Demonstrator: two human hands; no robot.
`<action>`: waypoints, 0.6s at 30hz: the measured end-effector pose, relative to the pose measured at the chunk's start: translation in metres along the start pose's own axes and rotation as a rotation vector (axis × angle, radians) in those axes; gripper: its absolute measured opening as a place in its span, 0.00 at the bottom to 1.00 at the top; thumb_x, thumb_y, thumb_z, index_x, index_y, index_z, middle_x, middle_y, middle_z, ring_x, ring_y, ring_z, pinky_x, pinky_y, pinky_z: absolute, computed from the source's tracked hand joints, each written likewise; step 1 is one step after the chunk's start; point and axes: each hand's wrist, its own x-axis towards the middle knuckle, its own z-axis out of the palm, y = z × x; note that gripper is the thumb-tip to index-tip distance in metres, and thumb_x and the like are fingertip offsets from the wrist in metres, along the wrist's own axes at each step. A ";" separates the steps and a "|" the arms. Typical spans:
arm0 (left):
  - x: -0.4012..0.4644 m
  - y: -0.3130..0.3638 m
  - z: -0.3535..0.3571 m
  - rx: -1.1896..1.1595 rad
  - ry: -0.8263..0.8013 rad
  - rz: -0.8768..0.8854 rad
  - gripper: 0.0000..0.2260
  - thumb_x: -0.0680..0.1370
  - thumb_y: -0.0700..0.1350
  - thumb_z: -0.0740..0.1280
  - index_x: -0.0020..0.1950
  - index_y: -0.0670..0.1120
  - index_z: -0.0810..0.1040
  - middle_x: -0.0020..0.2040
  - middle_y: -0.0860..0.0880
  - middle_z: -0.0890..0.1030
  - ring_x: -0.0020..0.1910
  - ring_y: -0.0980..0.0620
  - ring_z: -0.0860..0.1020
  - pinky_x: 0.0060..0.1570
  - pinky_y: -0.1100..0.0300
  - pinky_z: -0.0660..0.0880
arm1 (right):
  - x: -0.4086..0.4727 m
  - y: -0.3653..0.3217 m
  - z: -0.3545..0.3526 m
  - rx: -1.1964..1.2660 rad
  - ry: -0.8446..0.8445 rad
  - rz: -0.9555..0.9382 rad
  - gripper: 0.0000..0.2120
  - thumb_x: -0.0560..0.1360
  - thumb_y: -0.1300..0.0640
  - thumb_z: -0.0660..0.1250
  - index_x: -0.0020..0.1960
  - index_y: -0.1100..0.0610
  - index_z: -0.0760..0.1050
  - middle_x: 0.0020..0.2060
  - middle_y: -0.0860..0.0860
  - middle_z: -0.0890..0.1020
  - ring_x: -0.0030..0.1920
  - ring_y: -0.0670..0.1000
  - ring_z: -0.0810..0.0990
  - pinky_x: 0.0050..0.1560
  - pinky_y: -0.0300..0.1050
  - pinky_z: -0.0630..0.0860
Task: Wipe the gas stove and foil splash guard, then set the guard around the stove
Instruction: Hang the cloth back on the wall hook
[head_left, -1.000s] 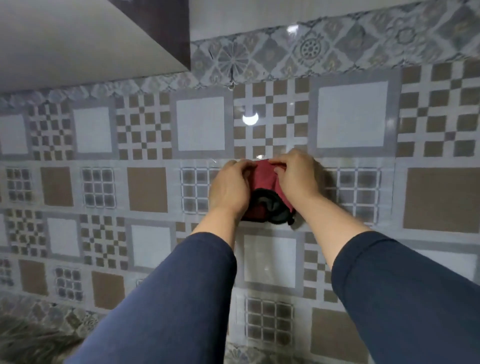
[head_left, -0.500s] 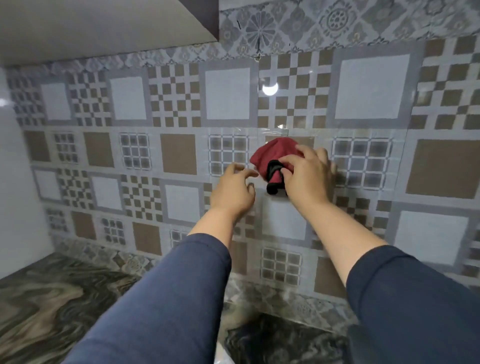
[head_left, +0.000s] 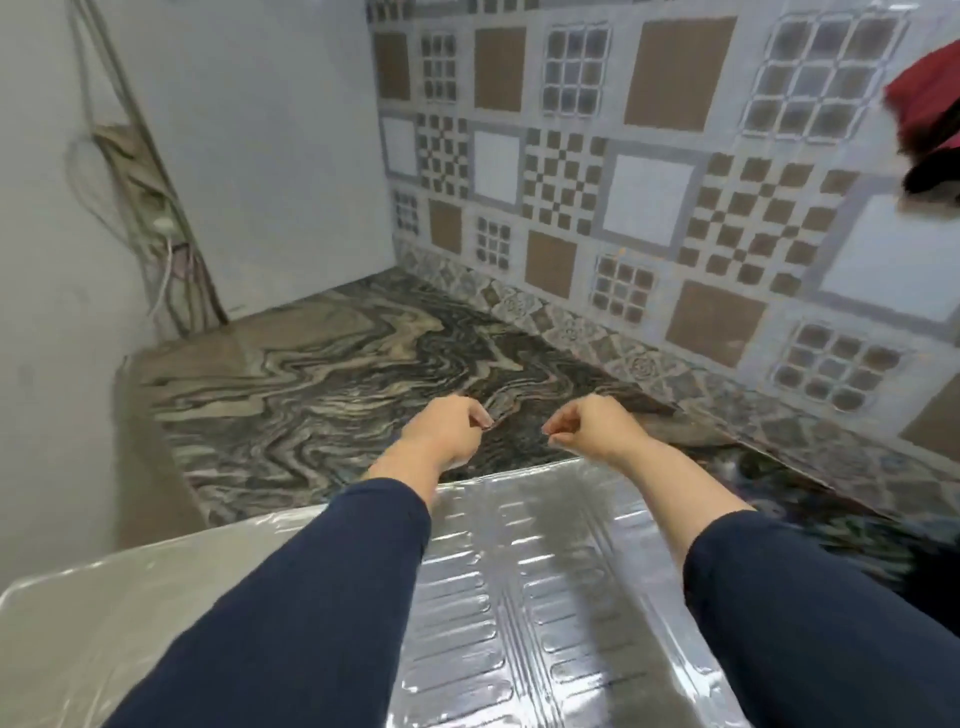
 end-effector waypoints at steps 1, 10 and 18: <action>-0.010 -0.026 0.004 0.004 -0.010 -0.046 0.12 0.76 0.41 0.63 0.54 0.52 0.82 0.60 0.50 0.81 0.59 0.49 0.78 0.60 0.60 0.73 | 0.005 -0.006 0.021 -0.007 -0.050 -0.017 0.07 0.71 0.56 0.72 0.48 0.51 0.84 0.47 0.51 0.86 0.51 0.51 0.82 0.55 0.46 0.77; -0.060 -0.155 0.021 0.129 0.082 -0.285 0.15 0.79 0.48 0.63 0.65 0.55 0.75 0.68 0.50 0.72 0.70 0.46 0.66 0.64 0.45 0.69 | 0.044 -0.041 0.141 -0.199 -0.153 -0.173 0.13 0.78 0.49 0.61 0.62 0.45 0.75 0.64 0.50 0.73 0.65 0.55 0.68 0.64 0.56 0.63; -0.062 -0.171 0.033 0.153 0.080 -0.323 0.22 0.77 0.50 0.68 0.70 0.57 0.70 0.72 0.51 0.69 0.74 0.45 0.61 0.66 0.41 0.67 | 0.072 -0.038 0.153 -0.210 -0.163 -0.141 0.13 0.77 0.47 0.63 0.60 0.46 0.74 0.59 0.51 0.73 0.64 0.56 0.67 0.66 0.58 0.60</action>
